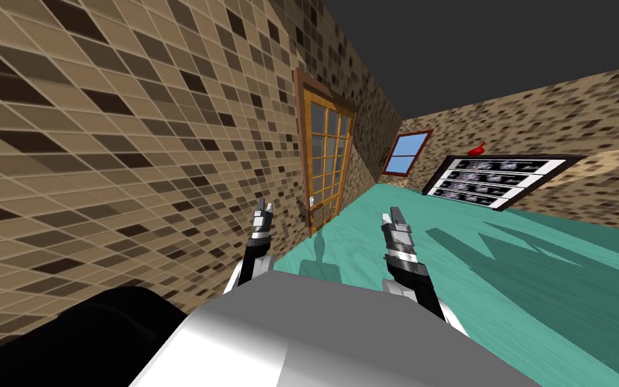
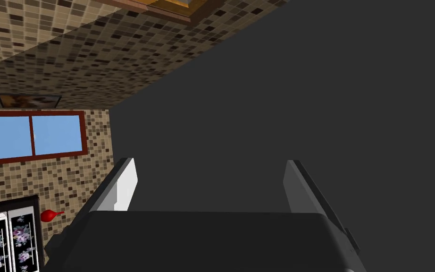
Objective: Pull the door open
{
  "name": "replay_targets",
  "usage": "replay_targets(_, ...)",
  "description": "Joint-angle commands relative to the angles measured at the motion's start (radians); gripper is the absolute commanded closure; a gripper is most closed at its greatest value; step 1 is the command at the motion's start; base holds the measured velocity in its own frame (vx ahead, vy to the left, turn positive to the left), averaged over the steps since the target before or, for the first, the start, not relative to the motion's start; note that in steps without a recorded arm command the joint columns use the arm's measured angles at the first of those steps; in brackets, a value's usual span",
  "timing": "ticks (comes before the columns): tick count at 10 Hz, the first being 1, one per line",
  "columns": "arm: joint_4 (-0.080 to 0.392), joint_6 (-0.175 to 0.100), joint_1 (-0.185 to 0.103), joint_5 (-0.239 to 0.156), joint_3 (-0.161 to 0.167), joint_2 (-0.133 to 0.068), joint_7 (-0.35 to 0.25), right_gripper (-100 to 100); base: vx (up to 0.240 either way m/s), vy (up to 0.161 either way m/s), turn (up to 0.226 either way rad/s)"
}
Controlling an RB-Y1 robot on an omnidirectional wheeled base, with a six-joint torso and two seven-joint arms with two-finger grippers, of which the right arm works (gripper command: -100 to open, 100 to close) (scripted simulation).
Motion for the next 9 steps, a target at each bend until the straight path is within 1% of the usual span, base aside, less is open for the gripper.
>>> replay_targets(1,0.031,-0.007,-0.010,0.008,-0.002,-0.006,0.030,-100,0.074,-0.007,0.139)
replay_targets(3,0.078,-0.022,-0.023,0.016,-0.009,-0.017,0.068,-100,0.078,-0.004,0.129)
replay_targets(5,0.131,-0.038,-0.037,0.025,-0.016,-0.027,0.109,-100,0.087,-0.002,0.188)
replay_targets(8,0.221,-0.067,-0.061,0.040,-0.028,-0.044,0.180,-100,0.091,-0.013,0.165)
replay_targets(9,0.221,-0.067,-0.061,0.040,-0.028,-0.044,0.180,-100,0.052,-0.011,0.063)
